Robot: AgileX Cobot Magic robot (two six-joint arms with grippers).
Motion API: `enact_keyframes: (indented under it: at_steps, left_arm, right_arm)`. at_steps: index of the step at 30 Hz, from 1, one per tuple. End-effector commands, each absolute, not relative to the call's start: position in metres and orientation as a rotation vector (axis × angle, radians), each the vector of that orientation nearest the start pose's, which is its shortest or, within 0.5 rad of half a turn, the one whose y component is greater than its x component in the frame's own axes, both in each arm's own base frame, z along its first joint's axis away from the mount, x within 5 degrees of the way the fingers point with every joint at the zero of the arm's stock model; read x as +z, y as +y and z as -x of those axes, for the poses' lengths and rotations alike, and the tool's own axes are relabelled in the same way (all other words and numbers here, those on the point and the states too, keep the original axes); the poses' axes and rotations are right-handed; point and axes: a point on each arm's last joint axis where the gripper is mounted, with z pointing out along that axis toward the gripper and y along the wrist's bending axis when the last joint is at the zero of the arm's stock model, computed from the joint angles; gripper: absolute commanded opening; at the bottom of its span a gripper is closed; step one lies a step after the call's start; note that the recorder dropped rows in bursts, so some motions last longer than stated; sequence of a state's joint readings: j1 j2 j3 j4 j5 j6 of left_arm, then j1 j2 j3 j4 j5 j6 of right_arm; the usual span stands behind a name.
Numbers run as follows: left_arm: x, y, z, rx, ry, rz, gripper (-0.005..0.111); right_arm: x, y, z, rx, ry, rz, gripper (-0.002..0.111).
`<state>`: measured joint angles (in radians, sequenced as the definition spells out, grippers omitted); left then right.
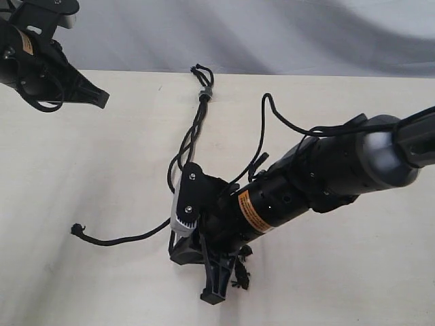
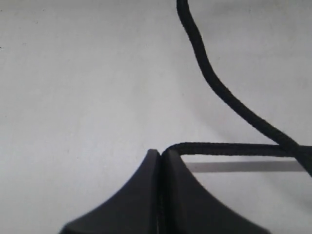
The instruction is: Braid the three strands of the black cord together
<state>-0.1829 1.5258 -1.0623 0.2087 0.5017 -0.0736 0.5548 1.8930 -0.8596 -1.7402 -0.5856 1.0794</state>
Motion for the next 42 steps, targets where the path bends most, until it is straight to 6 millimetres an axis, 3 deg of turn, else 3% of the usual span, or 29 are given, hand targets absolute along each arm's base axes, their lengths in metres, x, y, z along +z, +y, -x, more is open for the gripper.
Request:
enact_keyframes:
  at_steps: [1, 9, 19, 21, 22, 23, 25, 26, 28, 31, 35, 37, 39, 42]
  left_arm:
    - [0.265, -0.05, -0.32, 0.077, 2.424, -0.297, 0.0]
    - [0.265, -0.05, -0.32, 0.076, 2.425, -0.294, 0.0]
    - [0.265, -0.05, -0.32, 0.076, 2.425, -0.294, 0.0]
    - [0.265, -0.05, -0.32, 0.076, 2.425, -0.294, 0.0]
    - [0.265, -0.05, -0.32, 0.076, 2.425, -0.294, 0.0]
    - [0.265, -0.05, -0.32, 0.076, 2.425, -0.294, 0.0]
    - [0.265, -0.05, -0.32, 0.076, 2.425, -0.294, 0.0]
    - [0.265, -0.05, -0.32, 0.076, 2.425, -0.294, 0.0]
    - [0.265, -0.05, -0.32, 0.076, 2.425, -0.294, 0.0]
    - [0.265, -0.05, -0.32, 0.076, 2.425, -0.294, 0.0]
    - [0.275, -0.052, -0.316, 0.03, 2.394, -0.274, 0.0]
    - [0.283, -0.053, -0.308, -0.001, 2.373, -0.271, 0.0]
    - [0.291, -0.054, -0.298, -0.016, 2.322, -0.279, 0.0]
    - [0.299, -0.057, -0.276, -0.046, 2.203, -0.294, 0.0]
  right_arm:
    - [0.123, 0.21, -0.249, 0.723, 1.985, 1.572, 0.0]
    - [0.116, 0.198, -0.267, 0.394, 2.057, 1.503, 0.0]
    - [0.115, 0.194, -0.272, 0.278, 2.028, 1.534, 0.002]
    - [0.115, 0.193, -0.272, 0.273, 2.029, 1.533, 0.017]
    - [0.116, 0.194, -0.272, 0.275, 2.027, 1.533, 0.034]
    - [0.118, 0.194, -0.272, 0.274, 2.021, 1.53, 0.042]
    - [0.136, 0.195, -0.27, 0.303, 1.974, 1.511, 0.069]
    - [0.155, 0.195, -0.269, 0.301, 1.934, 1.472, 0.078]
    - [0.189, 0.187, -0.271, 0.244, 1.925, 1.289, 0.079]
    - [0.243, 0.157, -0.275, 0.033, 1.965, 0.825, 0.079]
    - [0.304, 0.122, -0.253, -0.045, 1.883, 0.474, 0.078]
    - [0.322, 0.112, -0.241, -0.035, 1.84, 0.406, 0.071]
    - [0.334, 0.104, -0.23, -0.025, 1.804, 0.367, 0.056]
    - [0.343, 0.094, -0.214, -0.011, 1.763, 0.345, 0.022]
